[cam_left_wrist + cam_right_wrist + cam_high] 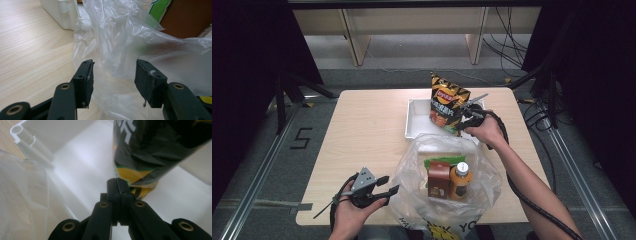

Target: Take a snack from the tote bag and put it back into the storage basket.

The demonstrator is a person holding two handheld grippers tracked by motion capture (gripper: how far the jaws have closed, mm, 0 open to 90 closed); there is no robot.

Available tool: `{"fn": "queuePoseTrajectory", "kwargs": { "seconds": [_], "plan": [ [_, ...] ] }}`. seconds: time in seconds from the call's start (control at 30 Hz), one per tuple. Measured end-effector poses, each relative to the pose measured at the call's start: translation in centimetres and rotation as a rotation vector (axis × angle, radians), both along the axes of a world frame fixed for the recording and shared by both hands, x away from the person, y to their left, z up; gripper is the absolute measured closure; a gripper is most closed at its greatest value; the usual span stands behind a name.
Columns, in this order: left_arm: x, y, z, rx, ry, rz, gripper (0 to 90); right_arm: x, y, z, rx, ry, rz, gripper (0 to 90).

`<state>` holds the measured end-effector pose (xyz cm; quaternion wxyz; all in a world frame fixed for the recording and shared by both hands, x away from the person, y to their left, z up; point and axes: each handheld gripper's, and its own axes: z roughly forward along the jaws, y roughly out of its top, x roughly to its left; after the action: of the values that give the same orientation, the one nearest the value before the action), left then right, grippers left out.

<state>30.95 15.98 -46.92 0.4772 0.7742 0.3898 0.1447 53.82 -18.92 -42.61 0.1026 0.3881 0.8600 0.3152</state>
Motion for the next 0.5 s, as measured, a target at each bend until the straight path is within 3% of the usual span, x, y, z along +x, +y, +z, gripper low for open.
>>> {"fn": "queuePoseTrajectory", "kwargs": {
  "seconds": [0.17, 0.37, 0.4, 0.5],
  "plan": [
    [0.0, 0.1, 0.0, 0.001, -0.001, -0.002, 48.9, 0.3, 1.1, -0.5, -0.055, 0.044, 0.051, 90.0],
    [0.0, 0.2, 0.1, 0.007, -0.009, -0.011, 49.2, 0.8, 1.6, -0.9, -0.078, 0.058, 0.061, 90.0],
    [-0.1, 0.1, 0.1, 0.002, -0.002, 0.001, 49.2, 0.9, 1.4, -1.0, -0.104, 0.054, 0.081, 90.0],
    [-0.1, 0.1, 0.1, 0.004, -0.002, 0.003, 49.5, 1.1, 1.6, -1.3, -0.092, 0.064, 0.061, 90.0]
  ]
}}
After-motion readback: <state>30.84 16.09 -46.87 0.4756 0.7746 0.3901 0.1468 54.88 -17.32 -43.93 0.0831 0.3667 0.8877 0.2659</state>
